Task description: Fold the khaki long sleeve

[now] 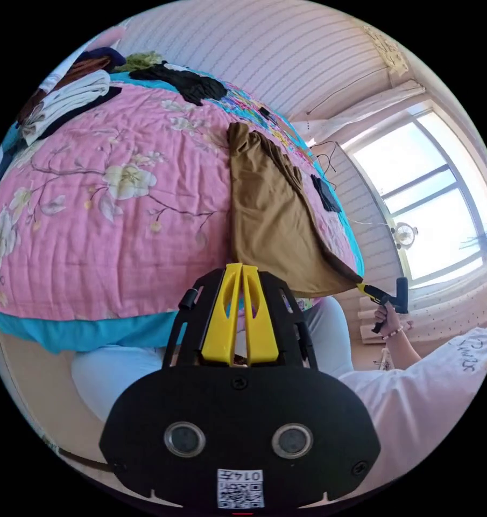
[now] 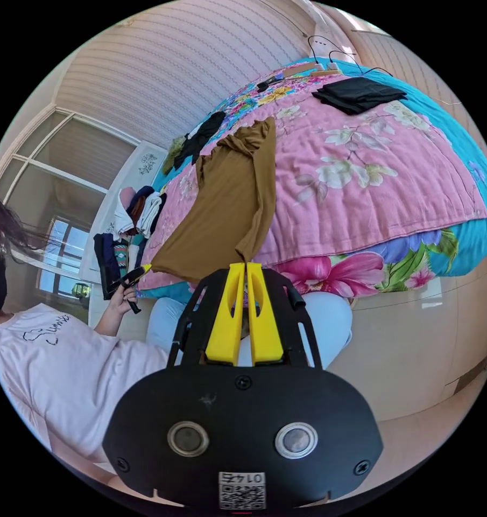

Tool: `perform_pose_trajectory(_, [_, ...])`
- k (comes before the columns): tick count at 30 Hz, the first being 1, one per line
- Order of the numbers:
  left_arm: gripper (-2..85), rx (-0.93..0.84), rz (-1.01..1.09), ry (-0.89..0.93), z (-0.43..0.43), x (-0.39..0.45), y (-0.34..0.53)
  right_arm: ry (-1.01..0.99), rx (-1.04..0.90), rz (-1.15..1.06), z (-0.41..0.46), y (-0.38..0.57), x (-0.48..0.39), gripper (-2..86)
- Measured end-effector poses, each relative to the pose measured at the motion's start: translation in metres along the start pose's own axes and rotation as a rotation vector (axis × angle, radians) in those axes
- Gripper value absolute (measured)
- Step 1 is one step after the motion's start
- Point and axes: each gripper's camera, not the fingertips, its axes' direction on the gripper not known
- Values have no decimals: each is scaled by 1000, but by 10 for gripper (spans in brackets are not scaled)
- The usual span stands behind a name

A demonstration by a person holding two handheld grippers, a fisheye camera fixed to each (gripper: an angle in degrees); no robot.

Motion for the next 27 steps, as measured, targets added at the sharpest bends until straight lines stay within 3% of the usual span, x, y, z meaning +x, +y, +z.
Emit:
perform_pose_trajectory(5, [16,-128,30,-47,18,1,19,83,-44,64,13,10,10,-1])
perform_pose_trajectory(11, [79,-109,109,-166,20,14,25,12,6,129,-2,26,19,-1])
perform_pose_trajectory(16, [15,-145,128,-144,10,15,29,-4,19,125,-14,38,11,-1])
perform_pose_trajectory(21, [-5,98,125,168,-95,16,58,-81,160,59,-58,44,-9,-1])
perform_pose_trajectory(23, [-9,298,228,315,-165,27,80,-148,243,10,-83,46,-20,-1])
perform_pose_trajectory(27, [-10,552,448,378,-268,57,116,-390,480,-185,-154,61,-57,-2])
